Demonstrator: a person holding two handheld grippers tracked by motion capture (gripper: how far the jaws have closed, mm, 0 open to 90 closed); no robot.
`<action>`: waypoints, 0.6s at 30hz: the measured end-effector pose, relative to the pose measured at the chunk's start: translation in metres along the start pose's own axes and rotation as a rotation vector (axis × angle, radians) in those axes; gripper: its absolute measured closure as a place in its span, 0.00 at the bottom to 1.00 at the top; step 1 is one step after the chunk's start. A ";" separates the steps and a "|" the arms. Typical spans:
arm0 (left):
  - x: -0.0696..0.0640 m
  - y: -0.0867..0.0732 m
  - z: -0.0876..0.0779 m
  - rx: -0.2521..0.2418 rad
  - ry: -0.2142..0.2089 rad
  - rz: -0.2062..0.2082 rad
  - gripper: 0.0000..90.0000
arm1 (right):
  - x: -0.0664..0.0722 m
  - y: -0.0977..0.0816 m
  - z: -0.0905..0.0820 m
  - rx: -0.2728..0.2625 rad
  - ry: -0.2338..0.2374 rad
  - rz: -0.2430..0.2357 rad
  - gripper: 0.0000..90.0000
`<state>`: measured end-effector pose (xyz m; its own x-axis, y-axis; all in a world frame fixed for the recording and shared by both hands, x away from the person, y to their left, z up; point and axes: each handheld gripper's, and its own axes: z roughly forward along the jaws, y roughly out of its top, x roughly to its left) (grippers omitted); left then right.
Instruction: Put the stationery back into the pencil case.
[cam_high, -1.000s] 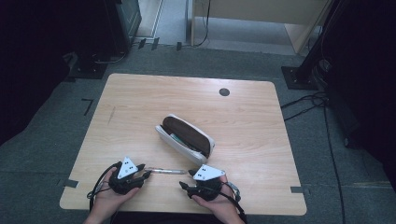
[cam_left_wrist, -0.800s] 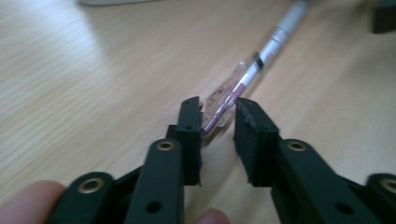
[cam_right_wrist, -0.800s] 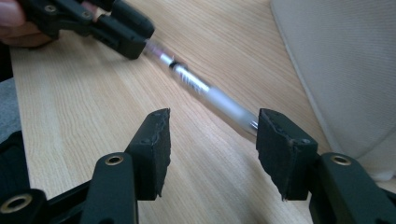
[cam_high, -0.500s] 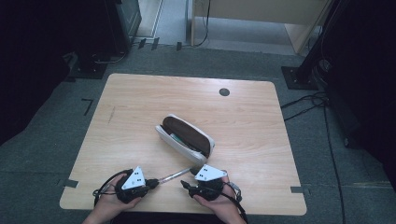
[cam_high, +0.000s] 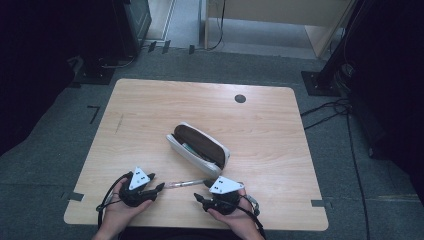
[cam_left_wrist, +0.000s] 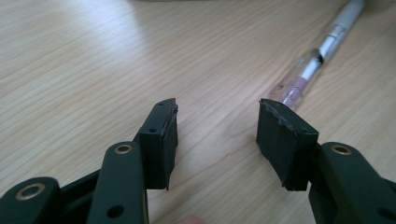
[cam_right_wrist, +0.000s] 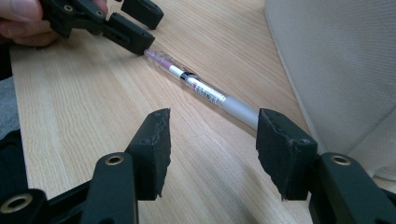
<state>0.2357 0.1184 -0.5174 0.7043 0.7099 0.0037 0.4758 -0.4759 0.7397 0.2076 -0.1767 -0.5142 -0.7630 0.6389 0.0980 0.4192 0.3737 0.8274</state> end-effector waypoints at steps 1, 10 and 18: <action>-0.001 0.001 0.001 -0.001 -0.018 0.007 0.52 | 0.000 0.000 0.000 0.000 0.000 -0.001 0.50; -0.012 0.005 0.003 -0.022 -0.105 0.035 0.44 | -0.003 0.000 -0.002 -0.004 -0.001 0.000 0.50; -0.011 0.010 -0.003 -0.089 -0.227 -0.041 0.43 | -0.007 -0.001 -0.005 -0.003 -0.007 0.011 0.51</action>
<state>0.2313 0.1077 -0.5081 0.7903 0.5881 -0.1718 0.4655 -0.3939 0.7926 0.2100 -0.1849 -0.5132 -0.7549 0.6476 0.1038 0.4263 0.3642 0.8280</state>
